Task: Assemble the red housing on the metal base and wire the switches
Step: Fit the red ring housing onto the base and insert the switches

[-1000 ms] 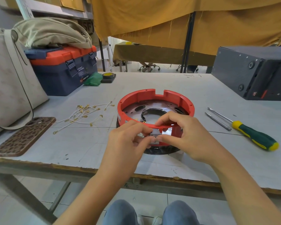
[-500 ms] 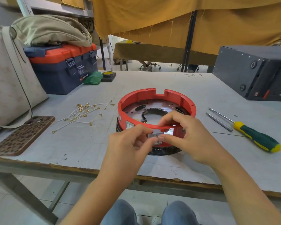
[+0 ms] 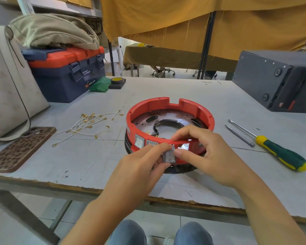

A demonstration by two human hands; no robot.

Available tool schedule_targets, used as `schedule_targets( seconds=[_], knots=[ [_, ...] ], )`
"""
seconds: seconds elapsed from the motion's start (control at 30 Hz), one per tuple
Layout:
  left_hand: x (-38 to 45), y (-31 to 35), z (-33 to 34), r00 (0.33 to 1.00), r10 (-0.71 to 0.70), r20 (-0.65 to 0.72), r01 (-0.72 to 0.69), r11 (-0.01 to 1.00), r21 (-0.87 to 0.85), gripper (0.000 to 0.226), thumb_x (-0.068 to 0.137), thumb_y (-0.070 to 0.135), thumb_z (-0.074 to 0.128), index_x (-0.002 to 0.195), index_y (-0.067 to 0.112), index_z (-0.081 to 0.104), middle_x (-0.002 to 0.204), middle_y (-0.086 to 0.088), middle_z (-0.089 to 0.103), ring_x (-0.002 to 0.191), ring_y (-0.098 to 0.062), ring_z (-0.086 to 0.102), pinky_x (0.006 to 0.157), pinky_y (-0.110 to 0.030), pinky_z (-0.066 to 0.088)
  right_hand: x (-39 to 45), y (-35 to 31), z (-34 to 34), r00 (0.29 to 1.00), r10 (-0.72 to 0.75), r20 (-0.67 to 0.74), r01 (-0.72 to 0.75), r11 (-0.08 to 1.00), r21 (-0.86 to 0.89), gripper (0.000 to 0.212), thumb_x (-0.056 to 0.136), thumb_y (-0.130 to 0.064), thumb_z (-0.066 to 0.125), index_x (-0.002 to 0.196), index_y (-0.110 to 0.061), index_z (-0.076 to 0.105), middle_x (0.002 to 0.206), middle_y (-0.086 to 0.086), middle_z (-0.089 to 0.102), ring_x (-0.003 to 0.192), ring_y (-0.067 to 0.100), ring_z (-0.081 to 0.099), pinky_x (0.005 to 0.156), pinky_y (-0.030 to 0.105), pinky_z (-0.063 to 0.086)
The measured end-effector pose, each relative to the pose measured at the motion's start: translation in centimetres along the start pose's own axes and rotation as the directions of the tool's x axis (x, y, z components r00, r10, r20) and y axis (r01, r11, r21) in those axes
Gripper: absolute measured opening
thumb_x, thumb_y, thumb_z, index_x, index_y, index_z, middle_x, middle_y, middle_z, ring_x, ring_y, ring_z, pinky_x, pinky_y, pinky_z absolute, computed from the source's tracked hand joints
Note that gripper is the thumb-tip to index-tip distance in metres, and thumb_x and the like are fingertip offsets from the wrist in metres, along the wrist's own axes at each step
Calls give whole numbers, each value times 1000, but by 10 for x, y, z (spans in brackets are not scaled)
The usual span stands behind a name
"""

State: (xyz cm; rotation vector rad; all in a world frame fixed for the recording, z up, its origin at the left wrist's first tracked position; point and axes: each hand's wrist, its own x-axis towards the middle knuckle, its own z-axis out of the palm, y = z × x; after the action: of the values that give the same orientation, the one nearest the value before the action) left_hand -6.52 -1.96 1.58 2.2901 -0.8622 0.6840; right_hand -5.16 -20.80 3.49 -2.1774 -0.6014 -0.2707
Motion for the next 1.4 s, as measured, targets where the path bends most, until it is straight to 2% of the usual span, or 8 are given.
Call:
schedule_targets(
  seconds=[0.2,0.33,0.43,0.57,0.7,0.8,0.97,1.4],
  knots=[
    [5,-5,-1,999,52,-1,-52,997,65,26,85,24,57,107,14,68,82,3,66,66,-12,59,51,-29,53,0,0,2,1000,4,-12,-4,999,-44,21,80,-35,69,99,-38,60,99,-28,58,102,2,54,89,31,47],
    [5,-10,2,995,60,-78,-49,990,134,26,77,19,68,103,13,71,82,-3,59,65,-14,56,51,-28,51,1,1,4,999,24,-42,-27,997,-66,23,79,-36,70,99,-40,59,98,-26,59,103,3,54,89,31,48],
    [5,-14,1,993,74,-88,-60,985,159,29,77,29,69,104,18,70,98,-4,57,87,-14,52,69,-26,46,1,0,4,999,35,-37,-38,997,-71,24,79,-37,69,100,-39,59,98,-25,60,104,4,54,89,33,48],
    [15,-19,-10,998,-42,-37,41,999,-3,38,82,48,57,111,24,65,115,11,55,111,-10,47,95,-30,38,2,2,4,998,50,-25,-52,994,-91,26,79,-40,67,102,-41,58,101,-25,58,104,3,53,88,28,49],
    [25,-26,-13,995,-101,25,103,991,-81,34,80,48,62,102,23,69,100,15,59,100,-5,53,90,-24,43,3,1,2,998,50,-23,-53,991,-121,24,78,-43,67,100,-42,56,98,-30,55,99,-5,52,77,10,48],
    [26,-29,-12,993,-106,49,113,979,-169,28,78,42,66,98,22,70,98,14,59,97,-6,56,83,-14,43,5,0,0,998,63,8,-60,977,-205,25,77,-52,60,98,-39,57,93,-25,57,93,1,53,71,15,47],
    [29,-35,-13,987,-129,98,148,965,-216,25,73,45,68,93,29,68,96,16,58,97,-6,55,84,-21,43,7,0,-3,997,77,30,-67,970,-235,29,73,-59,53,92,-37,57,88,-18,59,88,3,52,70,22,45],
    [34,-39,-8,990,-113,79,128,965,-228,19,73,37,70,85,22,69,83,11,58,81,-10,53,73,-17,38,11,-1,-2,994,113,11,-111,988,-108,17,75,-44,66,86,-32,64,82,-15,64,82,3,59,71,21,48]
  ],
)
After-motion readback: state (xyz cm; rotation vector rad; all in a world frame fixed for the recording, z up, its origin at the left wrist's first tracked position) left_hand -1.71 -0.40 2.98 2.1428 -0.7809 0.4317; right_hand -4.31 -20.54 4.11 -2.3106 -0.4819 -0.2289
